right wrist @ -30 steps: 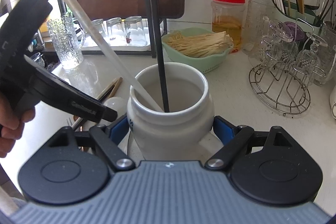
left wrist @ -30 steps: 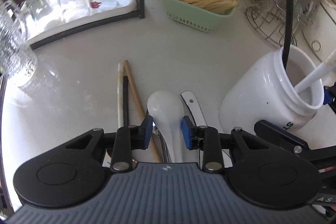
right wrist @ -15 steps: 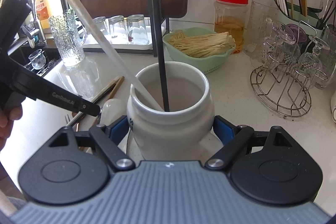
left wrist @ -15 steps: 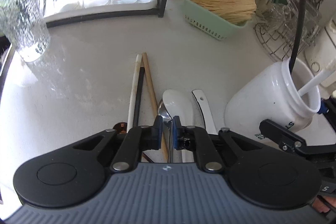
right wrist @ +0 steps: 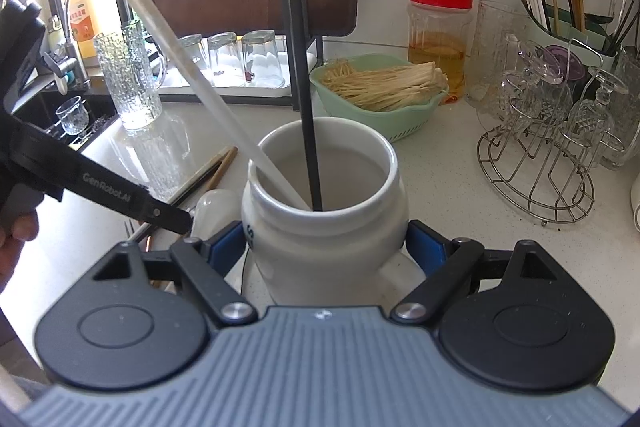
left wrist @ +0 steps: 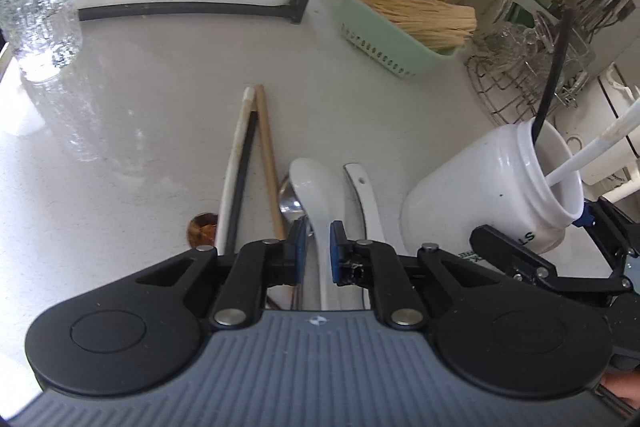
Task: Organize utensils
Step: 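Position the open left tool around a white ceramic spoon handle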
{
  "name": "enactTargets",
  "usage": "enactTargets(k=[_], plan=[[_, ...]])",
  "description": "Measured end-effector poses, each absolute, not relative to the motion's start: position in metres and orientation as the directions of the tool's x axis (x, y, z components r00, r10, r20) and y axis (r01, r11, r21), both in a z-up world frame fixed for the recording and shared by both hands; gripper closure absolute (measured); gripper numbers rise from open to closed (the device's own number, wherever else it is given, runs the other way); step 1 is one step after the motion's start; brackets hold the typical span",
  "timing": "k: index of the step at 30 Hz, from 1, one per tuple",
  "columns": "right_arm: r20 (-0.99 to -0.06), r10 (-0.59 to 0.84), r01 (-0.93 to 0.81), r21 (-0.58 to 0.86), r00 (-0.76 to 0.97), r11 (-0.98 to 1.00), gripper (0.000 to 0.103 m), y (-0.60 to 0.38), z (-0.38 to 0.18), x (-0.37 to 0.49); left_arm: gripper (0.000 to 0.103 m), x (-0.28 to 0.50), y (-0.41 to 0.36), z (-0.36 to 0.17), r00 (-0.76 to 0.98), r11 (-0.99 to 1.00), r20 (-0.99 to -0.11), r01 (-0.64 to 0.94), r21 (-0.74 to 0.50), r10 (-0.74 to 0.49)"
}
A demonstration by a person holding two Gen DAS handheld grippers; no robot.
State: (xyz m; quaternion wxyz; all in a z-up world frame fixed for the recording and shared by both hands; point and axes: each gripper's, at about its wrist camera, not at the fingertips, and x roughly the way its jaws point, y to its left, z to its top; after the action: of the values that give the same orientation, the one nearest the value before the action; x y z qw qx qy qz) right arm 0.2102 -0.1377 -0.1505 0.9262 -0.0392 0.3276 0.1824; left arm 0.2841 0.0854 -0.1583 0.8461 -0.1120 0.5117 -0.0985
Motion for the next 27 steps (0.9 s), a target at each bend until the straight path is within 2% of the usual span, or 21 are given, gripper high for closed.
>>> enactTargets(k=[5,7,12,27], plan=[[-0.621,0.312,-0.363,0.047,0.719,0.930,0.014,-0.138,-0.150,0.210,0.089,0.290,0.077,-0.166,0.407,0.955,-0.867,0.057,-0.291,-0.289],[-0.621,0.312,-0.363,0.047,0.719,0.930,0.014,-0.138,-0.150,0.210,0.081,0.291,0.075,-0.168,0.401,0.956,-0.870,0.053,-0.290,-0.286],[-0.622,0.310,-0.362,0.045,0.720,0.931,0.014,-0.137,-0.150,0.211,0.073,0.298,0.072,-0.178,0.381,0.956,-0.881,0.032,-0.292,-0.281],[-0.622,0.307,-0.363,0.038,0.720,0.931,0.014,-0.137,-0.150,0.211,0.072,0.314,0.066,-0.182,0.467,0.957,-0.853,-0.048,-0.286,-0.232]])
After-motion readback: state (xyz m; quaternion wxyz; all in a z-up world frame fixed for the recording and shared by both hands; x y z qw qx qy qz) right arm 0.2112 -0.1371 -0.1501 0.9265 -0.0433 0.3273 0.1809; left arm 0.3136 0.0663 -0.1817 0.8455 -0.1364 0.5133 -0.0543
